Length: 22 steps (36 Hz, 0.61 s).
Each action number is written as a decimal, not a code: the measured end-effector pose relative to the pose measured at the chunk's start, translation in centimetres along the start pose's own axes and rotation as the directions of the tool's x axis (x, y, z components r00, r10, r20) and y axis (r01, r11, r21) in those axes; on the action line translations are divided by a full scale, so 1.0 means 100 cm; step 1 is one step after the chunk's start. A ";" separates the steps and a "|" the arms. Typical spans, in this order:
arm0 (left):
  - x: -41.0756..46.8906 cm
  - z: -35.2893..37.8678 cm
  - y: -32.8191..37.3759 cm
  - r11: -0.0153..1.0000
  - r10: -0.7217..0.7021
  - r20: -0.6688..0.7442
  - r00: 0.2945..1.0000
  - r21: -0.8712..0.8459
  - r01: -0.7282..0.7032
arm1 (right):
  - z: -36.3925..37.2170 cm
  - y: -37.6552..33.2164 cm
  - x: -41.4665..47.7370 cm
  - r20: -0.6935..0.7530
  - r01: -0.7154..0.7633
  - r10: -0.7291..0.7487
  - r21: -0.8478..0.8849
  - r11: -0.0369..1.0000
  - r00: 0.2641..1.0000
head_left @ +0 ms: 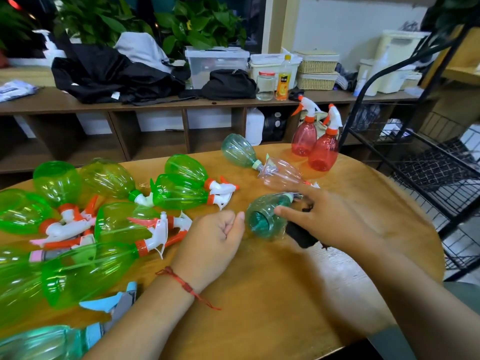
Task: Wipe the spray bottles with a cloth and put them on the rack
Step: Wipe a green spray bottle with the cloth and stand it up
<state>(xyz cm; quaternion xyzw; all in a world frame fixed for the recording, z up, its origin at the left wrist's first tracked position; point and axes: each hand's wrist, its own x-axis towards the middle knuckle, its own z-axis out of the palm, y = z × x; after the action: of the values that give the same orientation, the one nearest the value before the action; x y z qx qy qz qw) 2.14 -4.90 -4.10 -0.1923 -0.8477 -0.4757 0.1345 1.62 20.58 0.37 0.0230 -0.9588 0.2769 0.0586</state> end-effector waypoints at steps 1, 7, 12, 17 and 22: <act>-0.001 0.002 0.001 1.000 0.004 0.003 1.000 -0.001 -0.004 | 0.003 -0.001 -0.002 0.019 0.015 -0.014 -0.027 1.000 1.000; -0.001 0.003 -0.008 0.999 -0.045 -0.067 0.997 -0.021 0.043 | 0.018 -0.006 -0.019 0.059 0.061 -0.056 -0.078 0.995 0.997; 0.001 0.006 -0.016 0.992 -0.115 0.025 0.993 0.056 0.114 | 0.031 0.004 -0.033 0.087 0.127 -0.126 -0.002 0.992 0.988; -0.002 0.008 -0.010 0.968 -0.240 0.182 0.953 0.123 0.220 | 0.038 0.009 -0.036 0.087 0.198 -0.201 0.049 0.979 0.976; -0.004 0.001 0.001 0.973 -0.230 0.268 0.936 0.033 0.230 | 0.044 0.011 -0.036 0.087 0.274 -0.288 0.143 0.951 0.954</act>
<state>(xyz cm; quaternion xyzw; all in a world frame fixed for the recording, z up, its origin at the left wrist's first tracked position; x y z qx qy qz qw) 2.51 -4.81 -4.20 -0.1547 -0.8751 -0.4568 -0.0387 4.64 19.23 -4.37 0.1780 -0.9275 0.3257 0.0445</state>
